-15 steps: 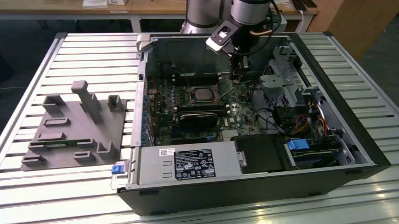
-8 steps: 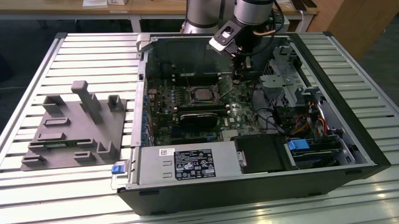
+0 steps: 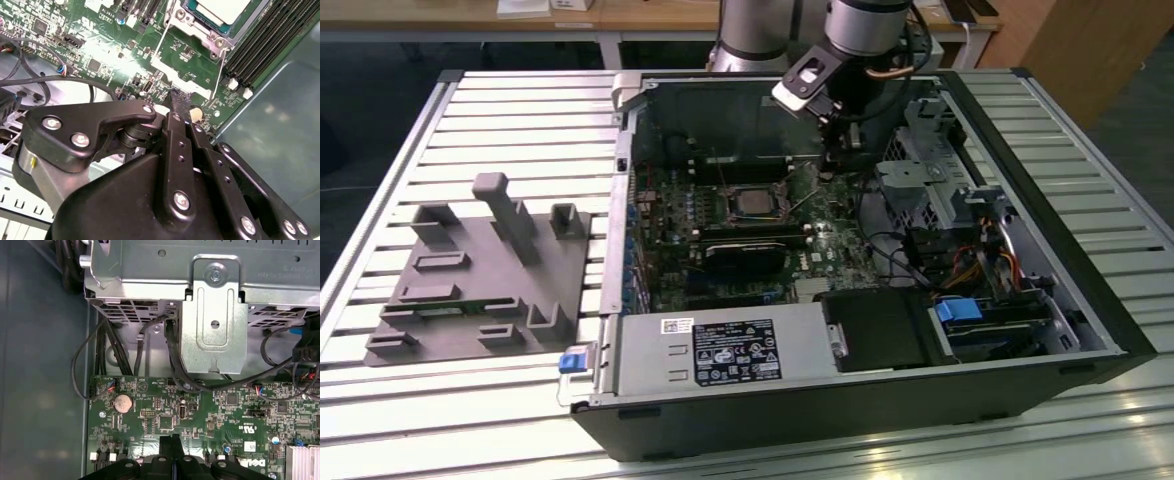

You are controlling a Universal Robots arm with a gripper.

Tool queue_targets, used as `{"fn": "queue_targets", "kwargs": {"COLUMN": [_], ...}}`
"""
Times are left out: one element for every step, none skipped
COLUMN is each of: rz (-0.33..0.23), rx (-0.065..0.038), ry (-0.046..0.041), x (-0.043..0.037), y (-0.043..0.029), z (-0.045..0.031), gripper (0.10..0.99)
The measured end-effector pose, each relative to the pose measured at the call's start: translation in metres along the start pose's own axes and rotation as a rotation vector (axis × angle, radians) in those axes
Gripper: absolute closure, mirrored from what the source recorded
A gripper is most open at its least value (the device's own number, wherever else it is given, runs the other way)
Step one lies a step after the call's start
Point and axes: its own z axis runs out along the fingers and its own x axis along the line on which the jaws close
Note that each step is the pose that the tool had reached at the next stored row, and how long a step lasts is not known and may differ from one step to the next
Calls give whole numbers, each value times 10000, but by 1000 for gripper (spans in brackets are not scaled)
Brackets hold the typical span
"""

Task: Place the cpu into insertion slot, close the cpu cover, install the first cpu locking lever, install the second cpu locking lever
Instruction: 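Close the cpu cover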

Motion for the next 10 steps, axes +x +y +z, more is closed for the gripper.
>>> {"fn": "queue_targets", "kwargs": {"rz": [0, 0, 0, 1, 1, 2, 2, 2, 3, 4], "rx": [14, 29, 49, 74, 99, 126, 151, 165, 172, 177], "ry": [0, 0, 0, 1, 1, 1, 1, 2, 1, 1], "x": [1, 3, 6, 8, 10, 11, 13, 15, 16, 19], "y": [6, 13, 21, 31, 39, 47, 52, 55, 55, 56], "z": [4, 10, 16, 21, 28, 35, 42, 50, 60, 70], "gripper": [980, 980, 980, 980, 980, 980, 980, 980, 980, 980]}}
